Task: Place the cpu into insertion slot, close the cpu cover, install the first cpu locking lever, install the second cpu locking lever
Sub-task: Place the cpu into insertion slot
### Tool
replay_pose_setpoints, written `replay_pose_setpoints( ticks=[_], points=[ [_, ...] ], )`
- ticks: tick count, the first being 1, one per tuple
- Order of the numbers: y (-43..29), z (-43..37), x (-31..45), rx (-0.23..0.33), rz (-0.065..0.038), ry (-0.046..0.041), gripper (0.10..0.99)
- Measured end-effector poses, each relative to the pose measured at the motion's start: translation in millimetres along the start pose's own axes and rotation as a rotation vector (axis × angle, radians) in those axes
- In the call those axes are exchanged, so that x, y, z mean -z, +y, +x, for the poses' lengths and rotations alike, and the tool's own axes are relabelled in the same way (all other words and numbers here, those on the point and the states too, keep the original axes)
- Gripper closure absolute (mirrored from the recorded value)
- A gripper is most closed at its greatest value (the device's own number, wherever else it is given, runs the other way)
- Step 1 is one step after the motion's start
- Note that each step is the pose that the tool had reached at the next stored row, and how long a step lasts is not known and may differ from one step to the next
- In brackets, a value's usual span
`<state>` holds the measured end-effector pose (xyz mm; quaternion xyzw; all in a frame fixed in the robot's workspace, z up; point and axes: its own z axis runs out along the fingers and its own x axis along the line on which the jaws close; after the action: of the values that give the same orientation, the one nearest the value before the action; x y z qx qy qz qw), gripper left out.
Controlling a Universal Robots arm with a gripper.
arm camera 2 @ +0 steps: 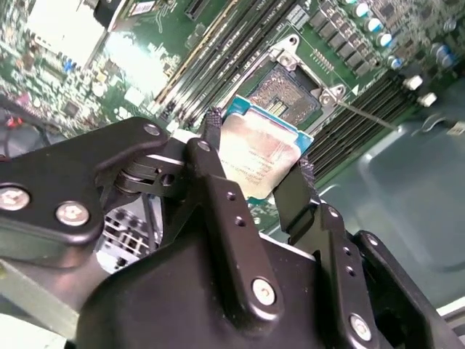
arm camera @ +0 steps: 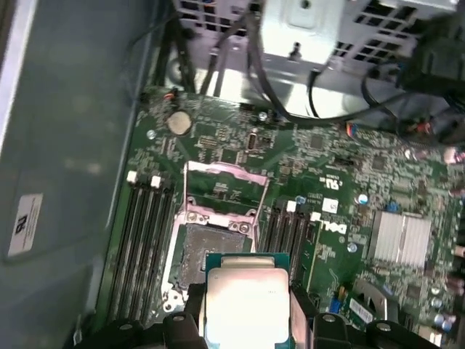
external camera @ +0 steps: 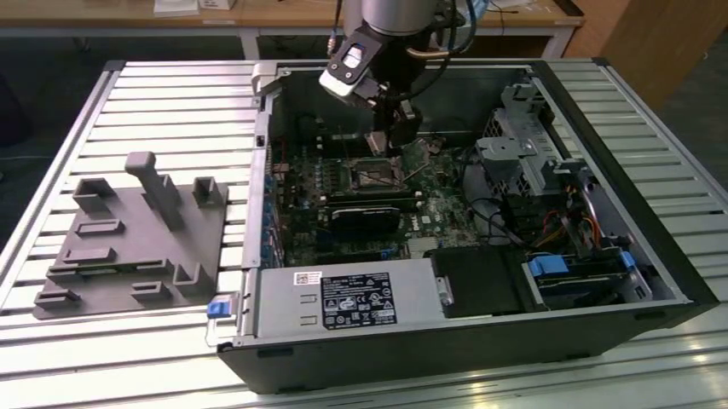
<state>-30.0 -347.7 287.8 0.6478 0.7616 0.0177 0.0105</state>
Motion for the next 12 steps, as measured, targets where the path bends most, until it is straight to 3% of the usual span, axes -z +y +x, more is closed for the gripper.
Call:
replay_pose_setpoints(
  ticks=[7,12],
  points=[
    [-0.3,-0.1,-7.2,-0.120,-0.001,-0.0046,0.545],
    [-0.5,0.0,-11.6,-0.138,-0.001,-0.0074,0.545]
  ],
)
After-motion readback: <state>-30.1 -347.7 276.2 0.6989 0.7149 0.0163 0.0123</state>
